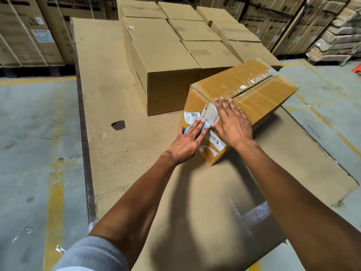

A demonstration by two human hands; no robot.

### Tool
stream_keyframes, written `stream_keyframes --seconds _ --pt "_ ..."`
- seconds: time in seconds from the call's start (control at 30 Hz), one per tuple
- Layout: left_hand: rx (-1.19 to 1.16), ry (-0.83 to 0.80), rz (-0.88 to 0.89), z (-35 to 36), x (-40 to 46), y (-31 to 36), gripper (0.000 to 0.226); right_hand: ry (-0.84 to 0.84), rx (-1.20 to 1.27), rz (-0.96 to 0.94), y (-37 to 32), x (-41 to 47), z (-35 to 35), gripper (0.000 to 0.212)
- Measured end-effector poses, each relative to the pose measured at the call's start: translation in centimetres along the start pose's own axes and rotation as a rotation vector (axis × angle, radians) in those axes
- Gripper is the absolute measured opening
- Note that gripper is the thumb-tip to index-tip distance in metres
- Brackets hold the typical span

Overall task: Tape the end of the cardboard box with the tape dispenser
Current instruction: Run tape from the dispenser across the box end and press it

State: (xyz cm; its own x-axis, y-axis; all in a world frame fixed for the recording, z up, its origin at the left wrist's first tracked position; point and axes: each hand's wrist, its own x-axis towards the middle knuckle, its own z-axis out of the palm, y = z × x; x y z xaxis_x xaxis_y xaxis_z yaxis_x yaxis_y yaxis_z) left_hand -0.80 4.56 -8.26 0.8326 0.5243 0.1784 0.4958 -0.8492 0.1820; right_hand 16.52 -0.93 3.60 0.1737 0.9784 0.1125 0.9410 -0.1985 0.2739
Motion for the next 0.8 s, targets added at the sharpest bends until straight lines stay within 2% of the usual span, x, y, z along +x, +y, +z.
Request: stream_keyframes --seconds 0.13,0.37,0.5,0.8 --pt "0.008 0.006 0.005 0.10 0.02 -0.05 0.087 -0.023 -0.015 -0.008 -0.04 0.37 0.24 0.103" --pt "0.026 0.003 0.020 0.50 0.12 -0.15 0.087 0.026 -0.019 0.020 -0.23 0.20 0.72 0.103" --pt "0.045 0.010 0.026 0.82 0.08 -0.39 0.078 0.025 -0.017 0.017 -0.32 0.17 0.65 0.101" --pt "-0.046 0.007 0.020 0.59 0.25 -0.56 0.094 0.014 -0.009 0.047 -0.70 0.02 0.52 0.098"
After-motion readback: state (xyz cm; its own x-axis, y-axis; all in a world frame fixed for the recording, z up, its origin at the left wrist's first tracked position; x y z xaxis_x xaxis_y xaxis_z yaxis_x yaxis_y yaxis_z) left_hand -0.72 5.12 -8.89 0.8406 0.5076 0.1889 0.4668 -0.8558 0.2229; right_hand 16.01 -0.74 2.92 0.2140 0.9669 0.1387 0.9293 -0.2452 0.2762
